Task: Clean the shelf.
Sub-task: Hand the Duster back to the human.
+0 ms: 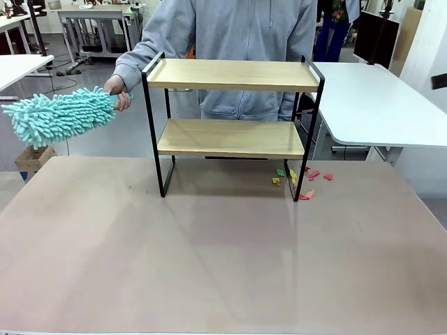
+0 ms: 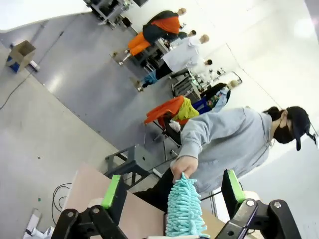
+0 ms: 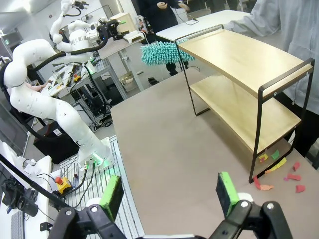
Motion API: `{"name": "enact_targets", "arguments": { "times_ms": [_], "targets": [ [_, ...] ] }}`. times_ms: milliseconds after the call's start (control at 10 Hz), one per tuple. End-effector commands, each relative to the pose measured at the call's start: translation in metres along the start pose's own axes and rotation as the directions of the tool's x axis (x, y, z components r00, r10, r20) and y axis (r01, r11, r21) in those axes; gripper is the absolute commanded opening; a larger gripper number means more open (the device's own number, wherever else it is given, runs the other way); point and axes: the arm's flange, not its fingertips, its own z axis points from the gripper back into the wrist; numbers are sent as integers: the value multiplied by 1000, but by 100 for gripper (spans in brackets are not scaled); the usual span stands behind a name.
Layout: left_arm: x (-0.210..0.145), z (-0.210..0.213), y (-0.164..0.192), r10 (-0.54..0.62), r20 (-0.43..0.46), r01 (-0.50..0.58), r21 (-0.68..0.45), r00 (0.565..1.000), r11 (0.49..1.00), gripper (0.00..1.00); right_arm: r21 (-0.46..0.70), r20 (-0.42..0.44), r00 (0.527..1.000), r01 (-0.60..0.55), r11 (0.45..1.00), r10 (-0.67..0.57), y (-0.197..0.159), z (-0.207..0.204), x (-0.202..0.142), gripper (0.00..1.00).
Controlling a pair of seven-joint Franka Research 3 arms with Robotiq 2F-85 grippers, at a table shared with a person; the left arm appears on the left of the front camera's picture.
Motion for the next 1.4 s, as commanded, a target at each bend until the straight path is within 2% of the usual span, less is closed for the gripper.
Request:
{"name": "enact_targets", "arguments": {
  "times_ms": [0,100,1300],
  "targets": [
    [-5,-5,3,-39,25,38,21,999,999,100,7,22,1000,-16,1000,16,-1,0,2,100],
    [0,0,0,0,0,0,0,1000,1000,100,7,22,1000,-16,1000,16,-1,0,2,100],
    [0,0,0,0,0,0,0,1000,1000,100,7,22,1000,-16,1000,16,-1,0,2,100]
  ]
}}
